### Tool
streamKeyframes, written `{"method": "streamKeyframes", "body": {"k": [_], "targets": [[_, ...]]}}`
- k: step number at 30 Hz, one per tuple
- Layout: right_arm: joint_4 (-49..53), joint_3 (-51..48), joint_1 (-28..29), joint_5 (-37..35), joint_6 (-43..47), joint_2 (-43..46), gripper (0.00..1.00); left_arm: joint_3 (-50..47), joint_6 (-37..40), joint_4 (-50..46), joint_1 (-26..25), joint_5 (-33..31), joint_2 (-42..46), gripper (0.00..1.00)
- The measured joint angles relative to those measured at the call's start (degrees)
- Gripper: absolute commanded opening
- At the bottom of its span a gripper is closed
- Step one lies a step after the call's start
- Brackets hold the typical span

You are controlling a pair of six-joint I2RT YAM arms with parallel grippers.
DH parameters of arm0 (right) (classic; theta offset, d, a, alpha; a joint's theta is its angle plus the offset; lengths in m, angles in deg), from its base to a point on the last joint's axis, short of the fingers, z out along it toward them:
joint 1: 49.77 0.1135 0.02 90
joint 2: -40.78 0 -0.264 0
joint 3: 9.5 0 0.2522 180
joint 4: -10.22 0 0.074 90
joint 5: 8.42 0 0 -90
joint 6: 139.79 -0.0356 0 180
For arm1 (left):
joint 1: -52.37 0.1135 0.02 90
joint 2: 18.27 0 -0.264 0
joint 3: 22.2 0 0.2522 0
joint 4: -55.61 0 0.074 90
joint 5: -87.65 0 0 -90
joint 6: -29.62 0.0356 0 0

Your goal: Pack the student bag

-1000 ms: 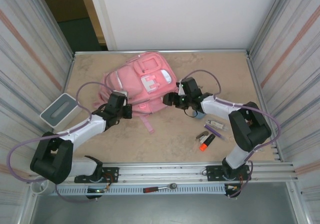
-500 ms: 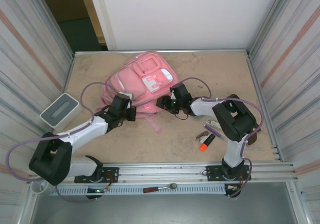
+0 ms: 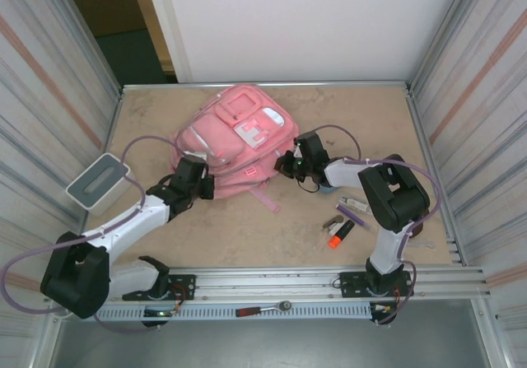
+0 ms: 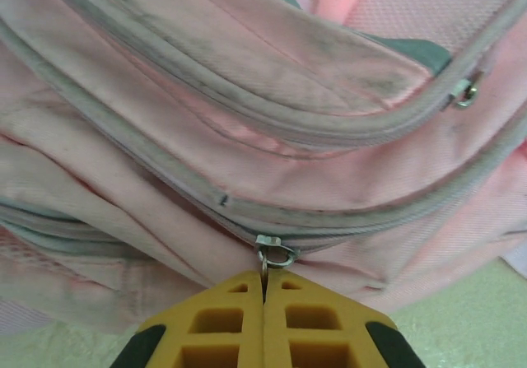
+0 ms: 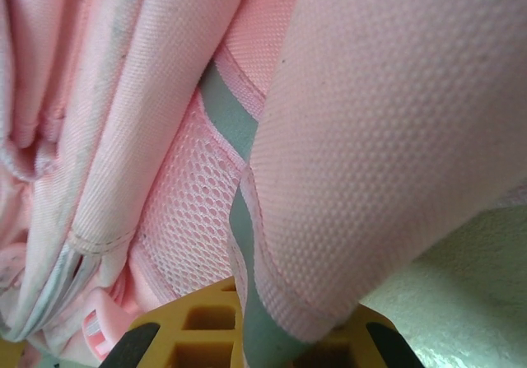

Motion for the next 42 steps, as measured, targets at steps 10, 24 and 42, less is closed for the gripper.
{"method": "streamKeyframes", "body": {"k": [10,24,42], "targets": [[12.2,7.0,-3.7,1.6,11.5,0.3,0.06,0.0,0.4,0.8,-4.1,2.2,0.4,0.0],[20.6,4.0,-3.0,-0.2,15.8,7.8,0.68,2.3,-0.1,2.2,-11.0,2.1,-4.3,0.0],[-2.1,-0.8,7.6,2.9,-2.2,-2.1,0.34,2.3,0.0,2.3,-11.7,1.7,-4.3,0.0]]}}
